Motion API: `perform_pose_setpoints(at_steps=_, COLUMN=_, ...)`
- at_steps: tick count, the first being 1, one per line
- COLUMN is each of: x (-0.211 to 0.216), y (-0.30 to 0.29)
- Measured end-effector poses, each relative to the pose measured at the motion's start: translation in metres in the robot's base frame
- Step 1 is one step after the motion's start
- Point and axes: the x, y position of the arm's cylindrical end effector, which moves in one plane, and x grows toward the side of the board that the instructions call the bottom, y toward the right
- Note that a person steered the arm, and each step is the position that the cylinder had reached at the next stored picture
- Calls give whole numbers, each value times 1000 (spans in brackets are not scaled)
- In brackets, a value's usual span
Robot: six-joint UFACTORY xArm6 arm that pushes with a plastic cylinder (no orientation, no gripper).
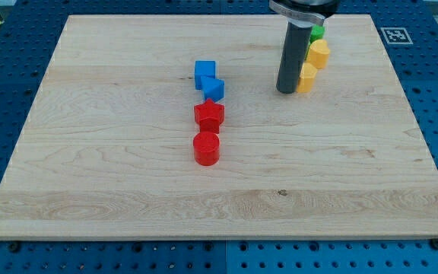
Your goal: Move the hexagon below the yellow heart
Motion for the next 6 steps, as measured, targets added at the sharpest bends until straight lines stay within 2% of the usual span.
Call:
perform_pose_setpoints(at_steps=3, x=-2, y=23)
perform_pose_setpoints(at_steps=5, x=-49, y=-33)
perform_pose_setpoints(at_steps=6, x=-55, y=-33)
